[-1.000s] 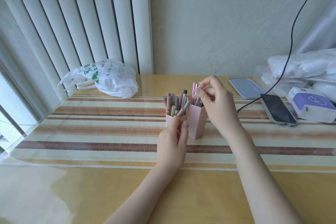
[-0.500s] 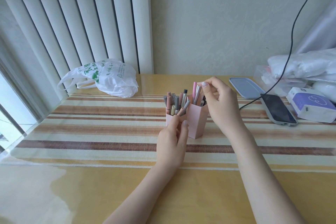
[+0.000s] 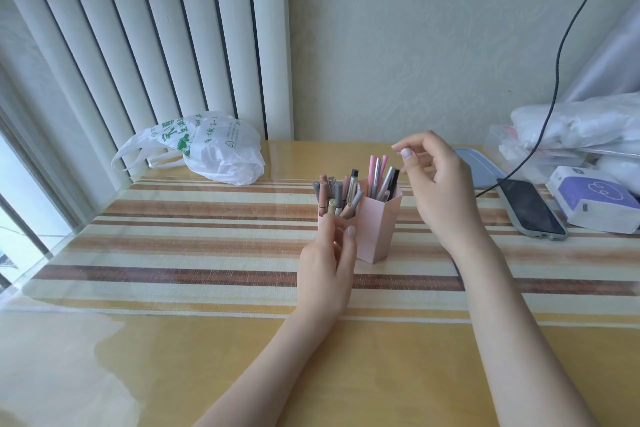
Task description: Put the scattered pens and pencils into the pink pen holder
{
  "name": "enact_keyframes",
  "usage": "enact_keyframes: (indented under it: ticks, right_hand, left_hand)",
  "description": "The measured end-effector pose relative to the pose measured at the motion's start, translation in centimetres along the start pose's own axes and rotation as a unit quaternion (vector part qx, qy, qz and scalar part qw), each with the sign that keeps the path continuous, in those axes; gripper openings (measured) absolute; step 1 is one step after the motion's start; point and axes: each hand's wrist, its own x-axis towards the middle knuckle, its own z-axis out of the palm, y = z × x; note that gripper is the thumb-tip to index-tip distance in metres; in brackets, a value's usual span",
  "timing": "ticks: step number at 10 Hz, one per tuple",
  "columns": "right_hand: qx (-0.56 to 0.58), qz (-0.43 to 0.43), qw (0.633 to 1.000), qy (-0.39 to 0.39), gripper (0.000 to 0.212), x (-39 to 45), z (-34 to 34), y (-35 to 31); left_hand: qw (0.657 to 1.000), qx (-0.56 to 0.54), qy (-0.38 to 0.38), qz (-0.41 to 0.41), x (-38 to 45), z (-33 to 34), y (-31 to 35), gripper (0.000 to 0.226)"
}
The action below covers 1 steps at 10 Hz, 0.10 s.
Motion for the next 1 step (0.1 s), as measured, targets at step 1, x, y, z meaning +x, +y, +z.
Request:
enact_keyframes:
  ticks: [1]
  right_hand:
    - [0.056, -0.011, 0.998, 0.042, 0.013, 0.59, -1.46, -1.02]
  left_hand:
    - [1.0, -0.024, 0.015, 0.001, 0.49, -0.35, 0.48, 0.02]
